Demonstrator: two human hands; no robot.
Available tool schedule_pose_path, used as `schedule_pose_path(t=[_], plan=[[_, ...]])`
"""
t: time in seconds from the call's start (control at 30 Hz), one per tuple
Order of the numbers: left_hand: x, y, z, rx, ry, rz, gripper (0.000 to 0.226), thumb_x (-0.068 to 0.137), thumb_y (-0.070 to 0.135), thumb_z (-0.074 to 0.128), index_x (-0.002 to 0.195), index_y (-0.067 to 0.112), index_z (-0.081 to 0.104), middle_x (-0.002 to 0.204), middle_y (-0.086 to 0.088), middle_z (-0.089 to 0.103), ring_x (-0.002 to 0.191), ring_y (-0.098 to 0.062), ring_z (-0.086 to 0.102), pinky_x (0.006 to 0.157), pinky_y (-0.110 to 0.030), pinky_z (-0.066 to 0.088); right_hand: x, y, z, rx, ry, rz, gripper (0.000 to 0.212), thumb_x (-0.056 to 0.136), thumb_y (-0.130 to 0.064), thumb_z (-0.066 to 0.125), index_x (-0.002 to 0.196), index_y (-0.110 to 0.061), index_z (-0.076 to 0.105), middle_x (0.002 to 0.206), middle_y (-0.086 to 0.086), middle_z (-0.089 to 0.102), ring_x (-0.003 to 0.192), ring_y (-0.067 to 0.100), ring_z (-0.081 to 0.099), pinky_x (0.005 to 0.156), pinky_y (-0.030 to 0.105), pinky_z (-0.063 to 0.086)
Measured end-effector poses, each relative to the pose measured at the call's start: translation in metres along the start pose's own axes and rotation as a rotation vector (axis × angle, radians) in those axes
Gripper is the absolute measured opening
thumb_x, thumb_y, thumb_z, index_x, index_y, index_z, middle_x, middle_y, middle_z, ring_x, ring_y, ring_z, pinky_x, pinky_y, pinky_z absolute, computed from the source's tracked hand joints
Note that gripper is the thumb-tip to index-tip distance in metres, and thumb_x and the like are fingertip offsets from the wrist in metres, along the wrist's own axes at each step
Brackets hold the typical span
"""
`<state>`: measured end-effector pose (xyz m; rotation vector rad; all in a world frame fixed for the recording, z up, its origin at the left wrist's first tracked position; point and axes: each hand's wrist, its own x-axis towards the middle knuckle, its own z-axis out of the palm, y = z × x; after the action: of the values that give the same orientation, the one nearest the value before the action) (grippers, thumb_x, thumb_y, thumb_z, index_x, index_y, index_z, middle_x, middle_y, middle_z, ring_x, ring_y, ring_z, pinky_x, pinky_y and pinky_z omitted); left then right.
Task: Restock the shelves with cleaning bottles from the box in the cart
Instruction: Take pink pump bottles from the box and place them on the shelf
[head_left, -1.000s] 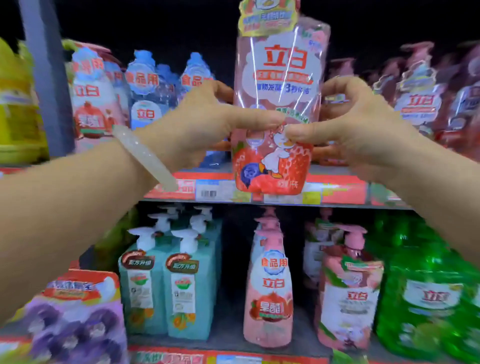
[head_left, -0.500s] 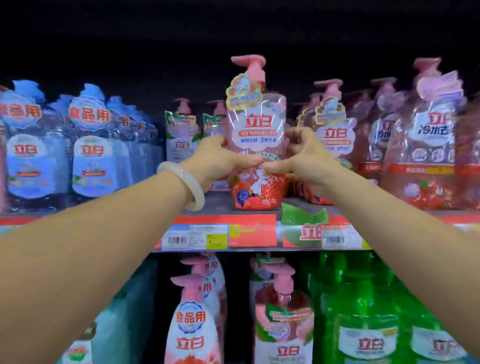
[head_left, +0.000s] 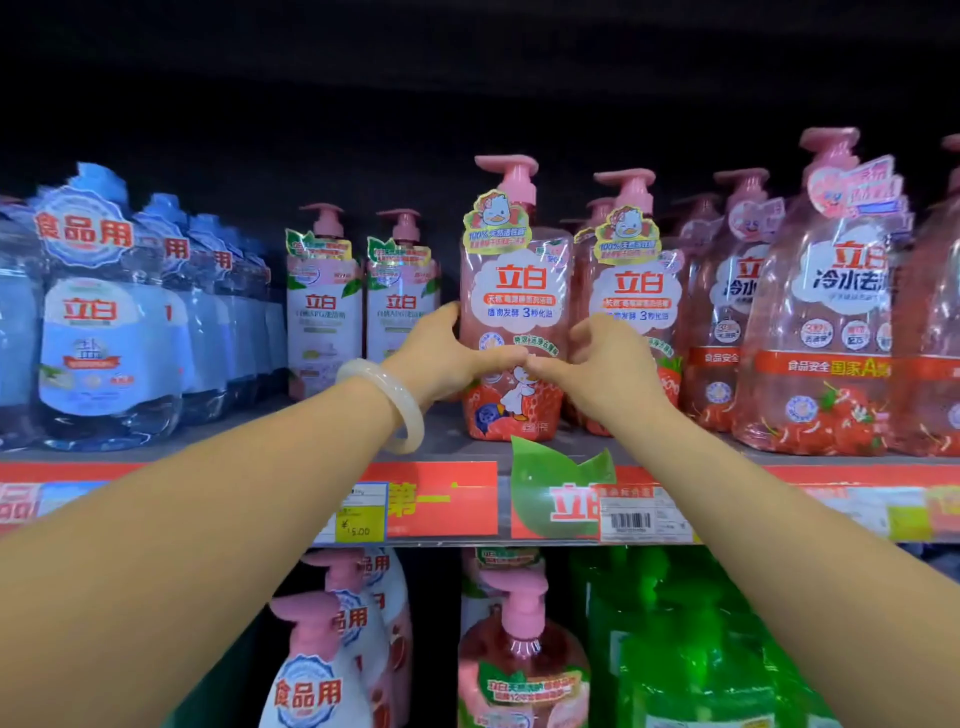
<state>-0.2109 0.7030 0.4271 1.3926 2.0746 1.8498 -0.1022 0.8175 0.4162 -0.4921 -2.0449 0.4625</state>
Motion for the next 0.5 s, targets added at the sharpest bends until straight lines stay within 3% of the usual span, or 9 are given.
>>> schedule_pose_path(t=[0.07, 0.13, 0.23, 0.37, 0.5], plan=[[0.005, -0.002, 0.003, -0.028, 0.007, -0.020, 0.052, 0.074, 0.020, 0.079, 0.117, 0.017, 0.052, 0.114, -0.003, 0.067, 0.099, -0.019, 0.066, 0.083, -0.036, 0.055, 0.003, 0.006, 0.002, -0.107, 0.006, 0.004, 0.046, 0.075, -0.049, 0.071, 0.065, -0.012, 0.046, 0.063, 0.006, 0.048, 0.062, 0.023, 0.044, 0.055, 0.032, 0.032], [0.009, -0.005, 0.006, -0.048, 0.013, -0.023, 0.053, 0.073, 0.020, 0.080, 0.118, 0.017, 0.052, 0.115, -0.004, 0.067, 0.100, -0.020, 0.066, 0.086, -0.039, 0.055, 0.007, 0.012, 0.005, -0.146, 0.011, 0.029, 0.058, 0.075, -0.055, 0.068, 0.050, -0.011, 0.041, 0.054, 0.010, 0.052, 0.056, 0.026, 0.052, 0.054, 0.032, 0.039], [0.014, -0.008, 0.011, -0.037, 0.022, 0.002, 0.059, 0.072, 0.021, 0.081, 0.122, 0.015, 0.051, 0.117, -0.004, 0.066, 0.101, -0.020, 0.065, 0.090, -0.042, 0.054, 0.011, 0.016, 0.007, -0.122, 0.007, 0.074, 0.059, 0.073, -0.058, 0.069, 0.047, -0.012, 0.042, 0.053, 0.012, 0.058, 0.064, 0.030, 0.066, 0.065, 0.038, 0.052], [0.017, -0.013, 0.012, -0.044, 0.033, 0.000, 0.072, 0.069, 0.020, 0.083, 0.128, 0.010, 0.045, 0.116, -0.003, 0.063, 0.103, -0.020, 0.063, 0.092, -0.041, 0.053, 0.013, 0.018, 0.006, -0.100, 0.007, 0.091, 0.062, 0.070, -0.058, 0.071, 0.043, -0.011, 0.041, 0.053, 0.017, 0.061, 0.064, 0.032, 0.069, 0.066, 0.042, 0.055], [0.016, -0.019, 0.006, -0.023, -0.072, -0.032, 0.093, 0.062, 0.003, 0.085, 0.139, 0.011, 0.034, 0.123, -0.007, 0.061, 0.108, -0.020, 0.061, 0.092, -0.039, 0.053, 0.013, 0.018, 0.006, -0.068, 0.015, 0.115, 0.061, 0.067, -0.058, 0.074, 0.041, -0.010, 0.046, 0.051, 0.015, 0.061, 0.063, 0.032, 0.068, 0.066, 0.044, 0.057]])
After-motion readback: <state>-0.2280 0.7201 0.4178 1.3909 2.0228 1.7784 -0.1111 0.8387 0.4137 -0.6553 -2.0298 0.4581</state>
